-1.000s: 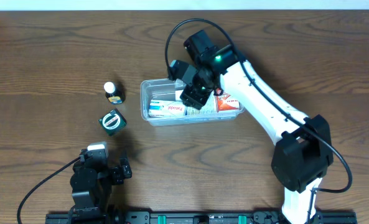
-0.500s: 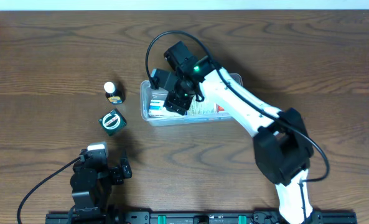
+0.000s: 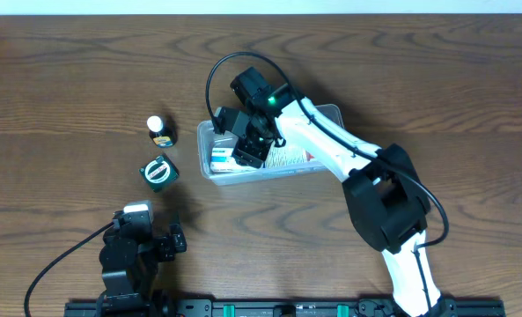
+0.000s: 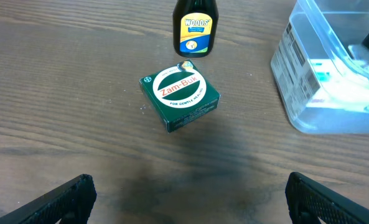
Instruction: Pack container
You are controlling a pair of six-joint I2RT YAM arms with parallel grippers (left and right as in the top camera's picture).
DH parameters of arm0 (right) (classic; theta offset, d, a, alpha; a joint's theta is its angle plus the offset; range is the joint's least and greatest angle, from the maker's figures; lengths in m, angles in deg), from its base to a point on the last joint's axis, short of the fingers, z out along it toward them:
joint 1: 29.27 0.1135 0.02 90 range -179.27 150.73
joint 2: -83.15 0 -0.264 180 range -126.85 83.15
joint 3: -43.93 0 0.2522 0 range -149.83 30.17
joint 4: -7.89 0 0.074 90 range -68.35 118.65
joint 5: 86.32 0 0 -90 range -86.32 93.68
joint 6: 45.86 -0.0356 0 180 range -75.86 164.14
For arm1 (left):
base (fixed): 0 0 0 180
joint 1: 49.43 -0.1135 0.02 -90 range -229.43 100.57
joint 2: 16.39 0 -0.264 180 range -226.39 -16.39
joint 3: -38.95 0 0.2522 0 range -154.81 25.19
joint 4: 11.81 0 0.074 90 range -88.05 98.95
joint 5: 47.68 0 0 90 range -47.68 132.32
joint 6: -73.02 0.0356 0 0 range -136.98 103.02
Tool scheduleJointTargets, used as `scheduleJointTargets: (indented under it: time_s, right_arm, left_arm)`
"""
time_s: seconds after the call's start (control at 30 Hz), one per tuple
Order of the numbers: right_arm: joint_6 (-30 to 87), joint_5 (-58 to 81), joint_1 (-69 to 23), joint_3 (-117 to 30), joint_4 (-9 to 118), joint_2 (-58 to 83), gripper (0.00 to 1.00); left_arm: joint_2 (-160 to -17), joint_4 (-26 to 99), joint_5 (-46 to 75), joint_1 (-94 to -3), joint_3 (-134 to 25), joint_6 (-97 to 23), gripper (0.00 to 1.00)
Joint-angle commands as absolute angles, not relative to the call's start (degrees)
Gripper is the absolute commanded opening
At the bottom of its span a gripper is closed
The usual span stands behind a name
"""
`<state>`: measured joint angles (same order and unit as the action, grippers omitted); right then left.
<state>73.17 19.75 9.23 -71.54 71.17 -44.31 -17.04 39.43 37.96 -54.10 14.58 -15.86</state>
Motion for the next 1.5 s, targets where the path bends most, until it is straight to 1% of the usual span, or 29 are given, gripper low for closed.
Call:
scheduleJointTargets:
  time_s: [0.0,0.1,0.23,0.37,0.6,0.67,0.7,1.03,1.1,1.13,1.17,1.27,1.37,1.4,1.47]
  right_arm:
    - [73.4,20.7,9.4,-71.8,71.2,-45.3,0.67]
    - [73.4,20.9,9.4,-71.8,71.2,-45.4,0.67]
    - [74.0,20.9,9.5,-71.8,71.7,-46.4,0.62]
    - [74.0,20.9,9.5,-71.8,72.3,-48.0,0.50]
    - [74.0,20.9,9.5,-71.8,71.9,-48.4,0.38]
    - [74.0,20.9,9.5,-71.9,71.5,-48.4,0.28]
    - [74.0,20.9,9.5,-71.9,71.4,-48.4,0.24]
    - [74.0,20.8,9.4,-72.3,70.3,-48.4,0.17]
    - [74.0,20.9,9.4,-72.5,70.4,-48.4,0.18]
    - [74.0,20.9,9.4,-72.8,70.5,-48.4,0.30]
    - [74.0,20.9,9.5,-73.1,70.7,-48.4,0.38]
    - [73.7,21.5,9.9,-74.8,71.3,-48.3,0.38]
    - [73.1,24.5,10.4,-77.6,72.0,-48.3,0.43]
    - [73.1,25.5,10.6,-78.4,72.2,-48.3,0.48]
    - [73.1,26.4,11.1,-79.8,72.4,-48.3,0.65]
  left_arm:
    - [-16.9,39.4,37.5,-54.0,14.5,-15.7,0.98]
    - [-16.9,39.4,37.5,-54.0,14.5,-15.7,0.98]
    - [-16.9,39.4,37.5,-54.0,14.5,-15.7,0.98]
    - [-16.9,39.4,37.5,-54.0,14.5,-15.7,0.98]
    - [-16.9,39.4,37.5,-54.0,14.5,-15.7,0.98]
    - [-16.9,39.4,37.5,-54.0,14.5,-15.7,0.98]
    - [-16.9,39.4,37.5,-54.0,14.5,-15.7,0.98]
    - [-16.9,39.4,37.5,-54.0,14.5,-15.7,0.98]
    - [-16.9,39.4,37.5,-54.0,14.5,-15.7,0.98]
    - [-16.9,39.4,37.5,-54.0,14.5,-15.7,0.98]
    - [-16.9,39.4,37.5,-54.0,14.5,-15.7,0.98]
    - [-16.9,39.4,37.5,-54.0,14.5,-15.7,0.98]
    - [-16.9,39.4,37.5,-54.0,14.5,-15.7,0.98]
    - [-16.9,39.4,37.5,-54.0,14.5,-15.7,0.98]
    - [-16.9,39.4,37.5,-54.0,14.5,-15.7,0.98]
